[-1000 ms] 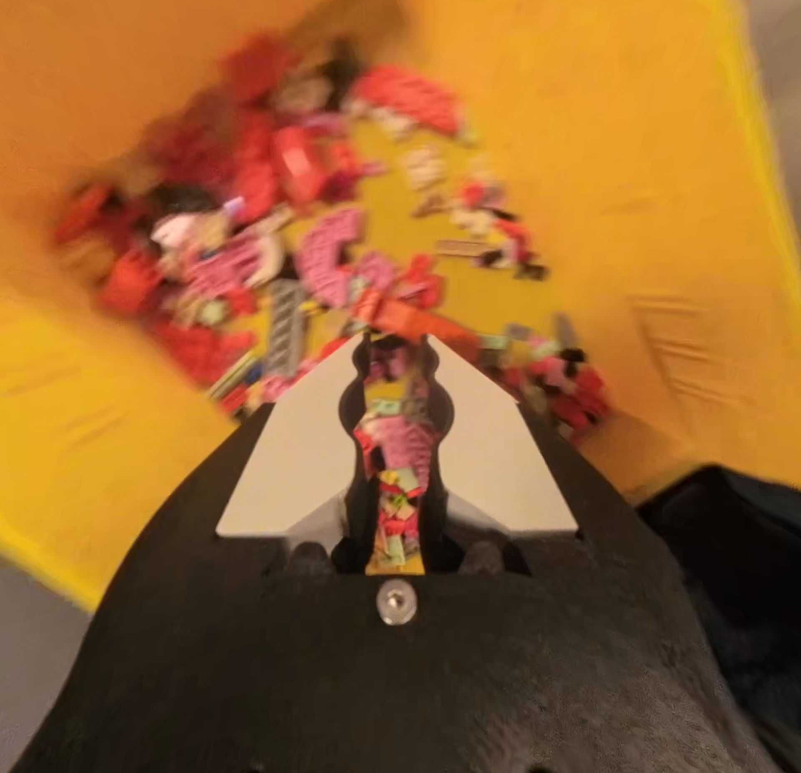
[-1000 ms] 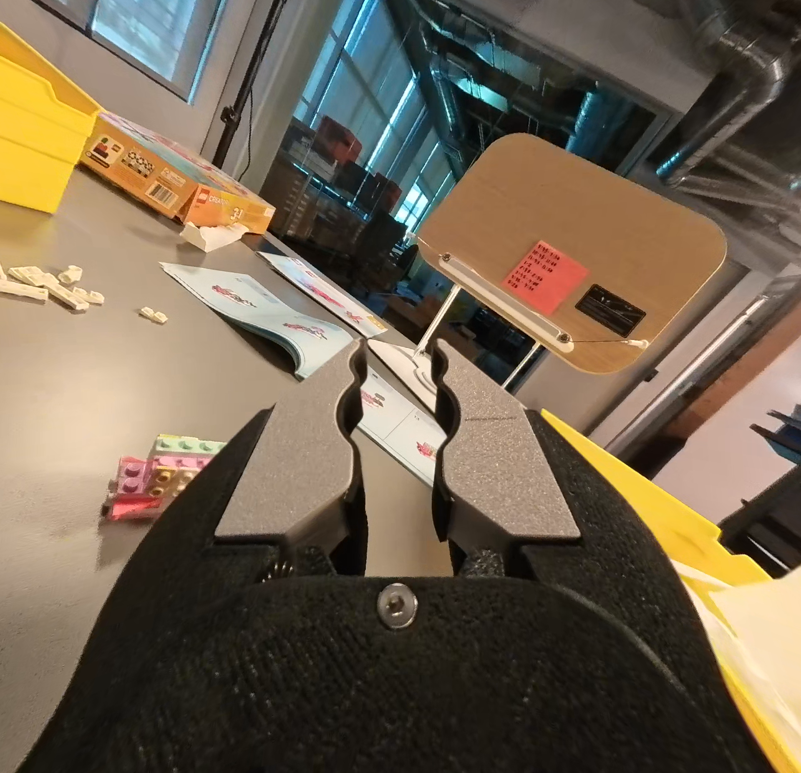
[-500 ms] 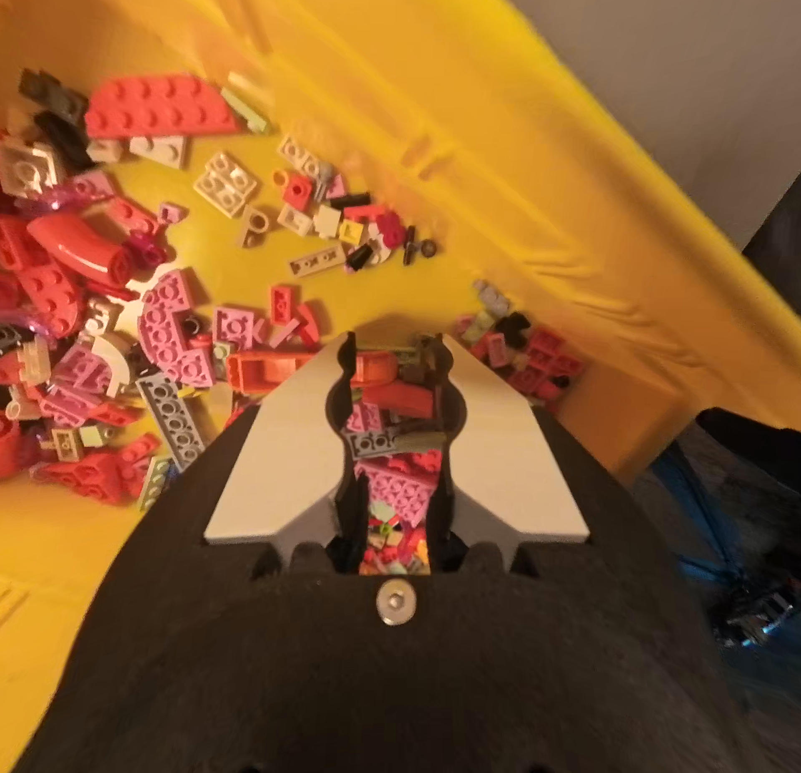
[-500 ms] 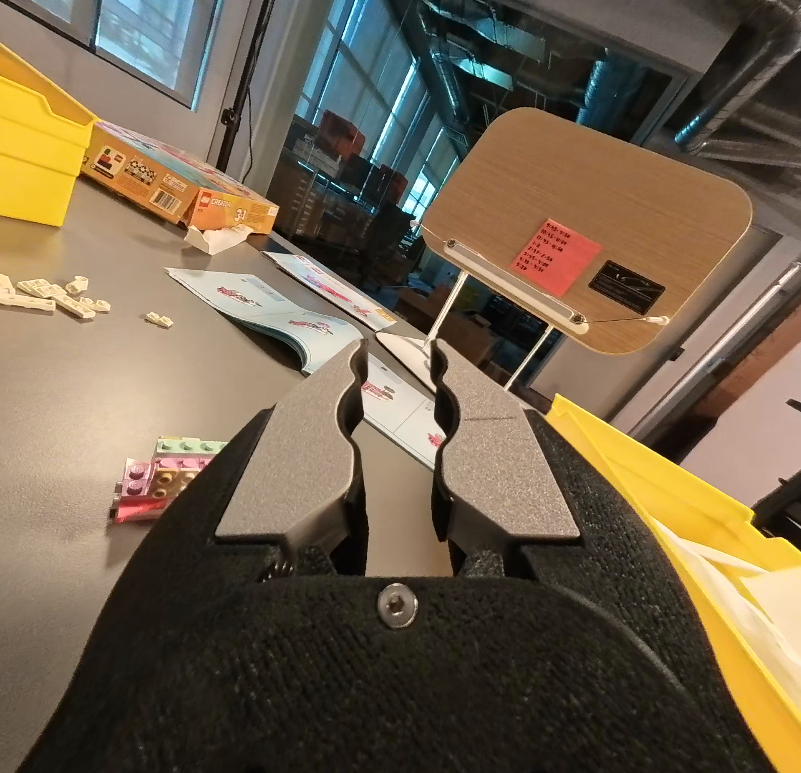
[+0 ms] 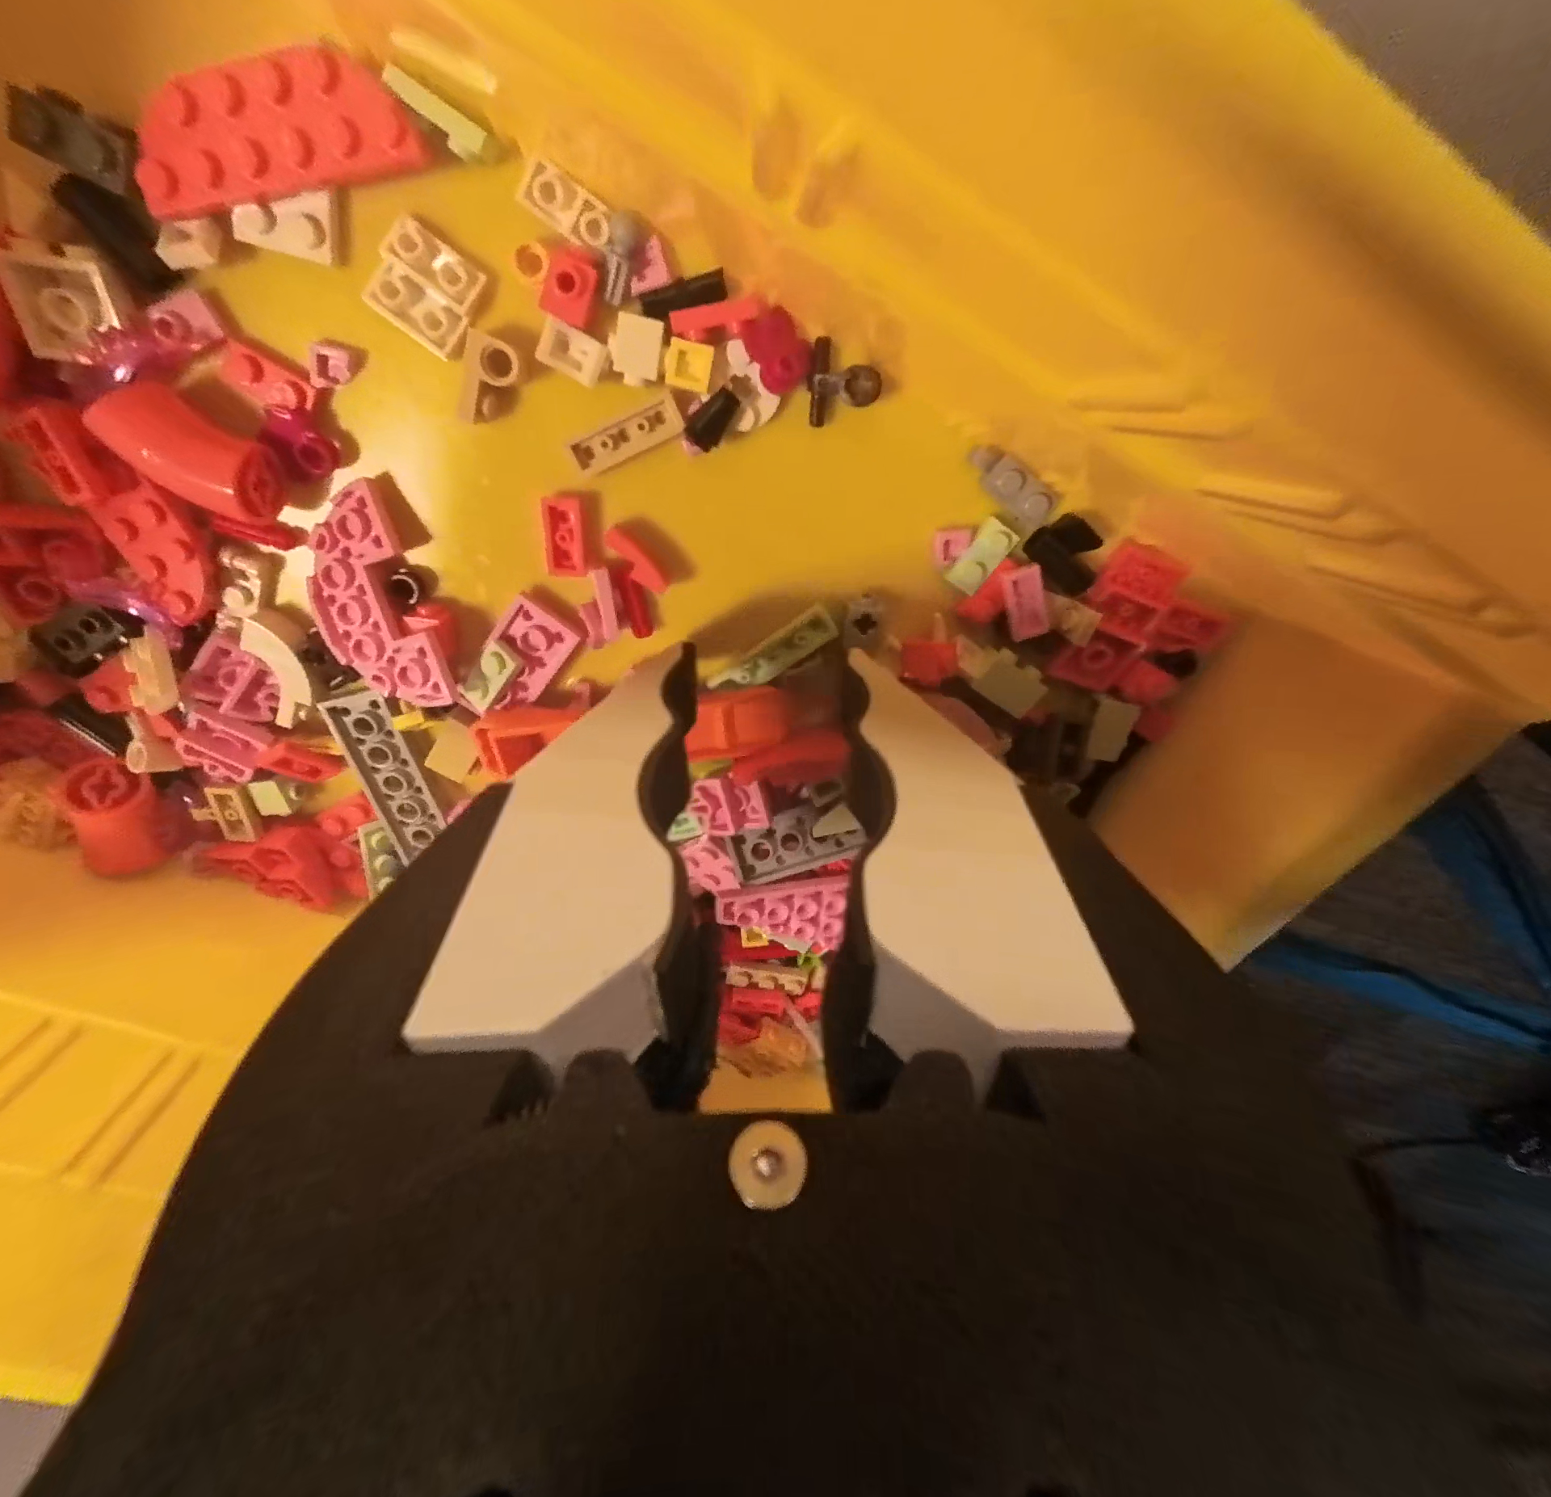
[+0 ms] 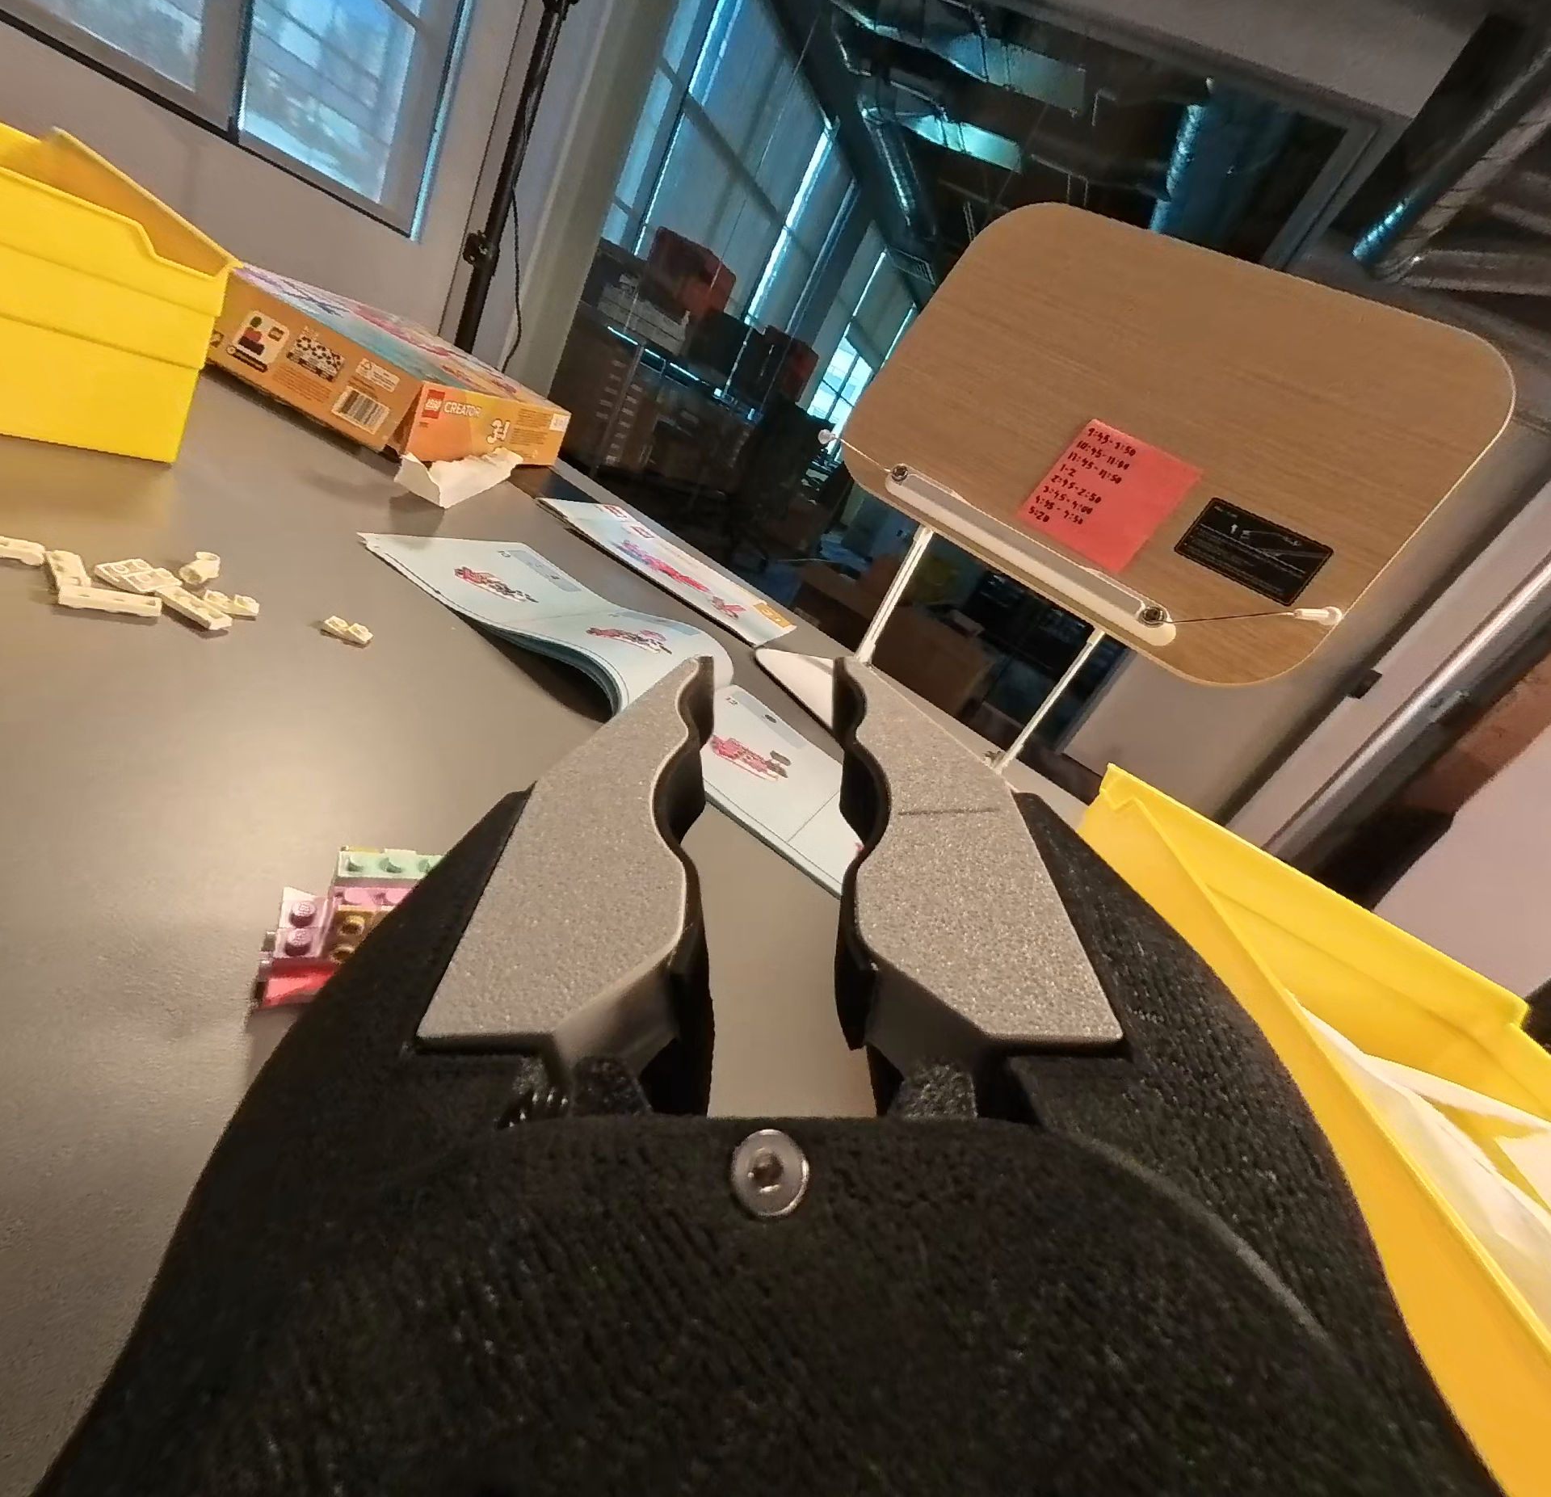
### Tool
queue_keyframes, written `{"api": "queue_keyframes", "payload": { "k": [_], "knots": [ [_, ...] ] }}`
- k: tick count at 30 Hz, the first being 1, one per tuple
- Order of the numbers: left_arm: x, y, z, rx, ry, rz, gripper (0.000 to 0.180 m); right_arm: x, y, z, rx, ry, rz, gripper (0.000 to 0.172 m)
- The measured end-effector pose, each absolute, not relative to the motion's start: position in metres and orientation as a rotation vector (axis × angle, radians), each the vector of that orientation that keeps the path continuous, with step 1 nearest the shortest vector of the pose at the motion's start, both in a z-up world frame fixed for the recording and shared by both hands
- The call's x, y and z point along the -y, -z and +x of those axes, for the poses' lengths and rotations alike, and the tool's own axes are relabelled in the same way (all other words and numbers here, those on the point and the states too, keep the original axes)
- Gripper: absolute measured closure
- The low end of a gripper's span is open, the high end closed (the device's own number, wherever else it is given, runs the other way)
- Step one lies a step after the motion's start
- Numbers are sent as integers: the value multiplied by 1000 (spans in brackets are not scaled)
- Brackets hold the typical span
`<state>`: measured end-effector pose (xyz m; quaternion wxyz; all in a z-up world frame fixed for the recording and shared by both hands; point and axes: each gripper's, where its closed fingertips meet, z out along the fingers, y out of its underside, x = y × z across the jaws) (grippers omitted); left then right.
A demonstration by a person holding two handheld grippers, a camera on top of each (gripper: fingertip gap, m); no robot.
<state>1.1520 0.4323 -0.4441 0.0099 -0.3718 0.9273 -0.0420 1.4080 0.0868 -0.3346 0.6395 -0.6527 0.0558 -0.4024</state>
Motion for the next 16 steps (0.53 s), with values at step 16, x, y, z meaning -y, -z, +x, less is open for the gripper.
{"api": "queue_keyframes", "payload": {
  "k": [16],
  "knots": [
    [-348, 230, 1227, -1651, 1594, -1393, 174, -129, 262, 1316, 256, 612, -1318, 139]
  ]
}}
